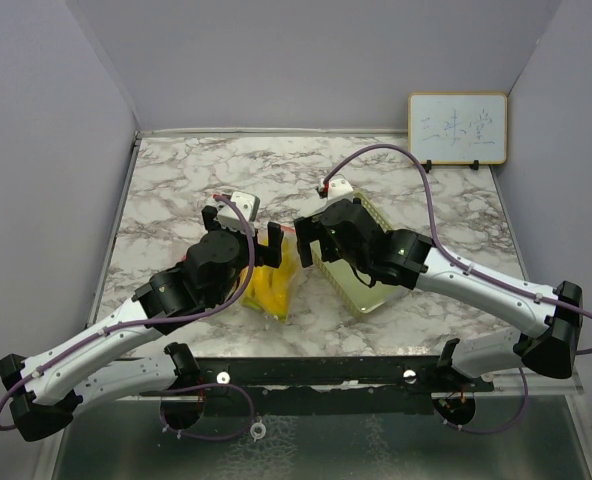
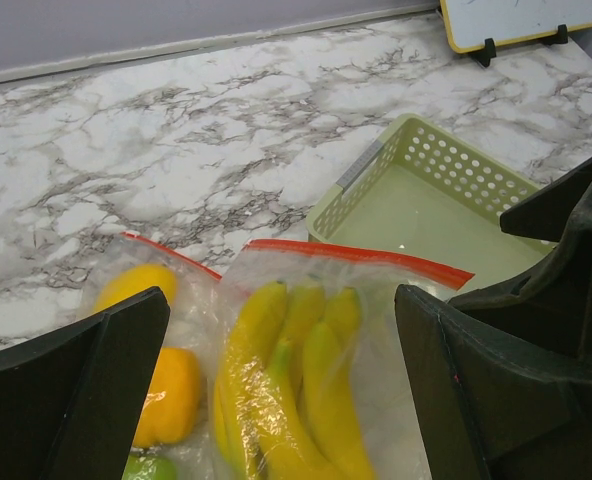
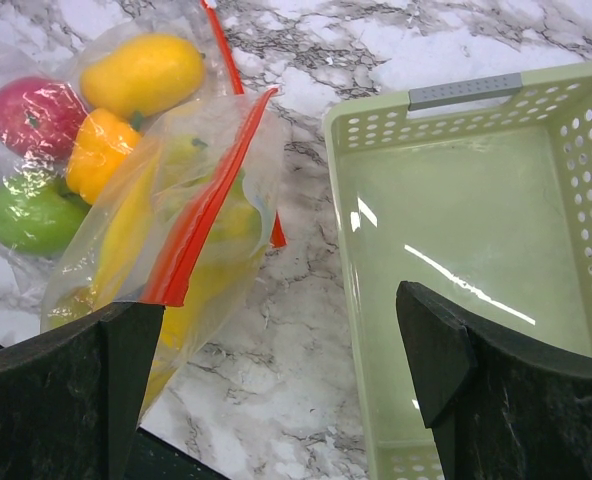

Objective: Place the food in the zip-top bag and seal the zipper
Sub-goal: Reset both arms

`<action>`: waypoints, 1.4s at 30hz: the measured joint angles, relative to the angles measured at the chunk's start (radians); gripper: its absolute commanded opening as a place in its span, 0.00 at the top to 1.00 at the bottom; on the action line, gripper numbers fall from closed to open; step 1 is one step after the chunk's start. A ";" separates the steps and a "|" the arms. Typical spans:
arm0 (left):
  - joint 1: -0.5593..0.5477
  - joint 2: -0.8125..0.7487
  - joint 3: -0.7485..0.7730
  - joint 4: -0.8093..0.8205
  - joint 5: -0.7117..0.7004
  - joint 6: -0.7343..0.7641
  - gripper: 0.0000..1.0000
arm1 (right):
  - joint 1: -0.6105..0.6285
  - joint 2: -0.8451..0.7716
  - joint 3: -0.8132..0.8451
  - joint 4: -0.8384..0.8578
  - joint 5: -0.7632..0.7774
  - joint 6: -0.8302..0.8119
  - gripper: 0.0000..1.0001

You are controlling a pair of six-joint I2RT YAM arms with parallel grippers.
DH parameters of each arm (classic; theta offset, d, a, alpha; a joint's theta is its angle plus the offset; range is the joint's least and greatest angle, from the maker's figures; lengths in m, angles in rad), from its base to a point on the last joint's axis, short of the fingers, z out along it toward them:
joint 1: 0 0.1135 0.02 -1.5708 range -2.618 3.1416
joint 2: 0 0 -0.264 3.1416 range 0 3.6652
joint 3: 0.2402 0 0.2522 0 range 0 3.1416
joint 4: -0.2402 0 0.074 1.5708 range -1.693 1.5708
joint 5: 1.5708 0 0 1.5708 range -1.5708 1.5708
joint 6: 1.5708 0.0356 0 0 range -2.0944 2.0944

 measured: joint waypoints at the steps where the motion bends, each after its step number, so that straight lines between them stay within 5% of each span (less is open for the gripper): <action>1: 0.000 0.000 0.000 -0.002 0.002 0.000 0.01 | 0.000 0.000 0.000 0.000 0.000 0.000 0.00; 42: 0.002 -0.010 0.000 -0.014 0.017 0.002 0.01 | 0.000 -0.059 -0.048 0.030 -0.005 -0.001 0.00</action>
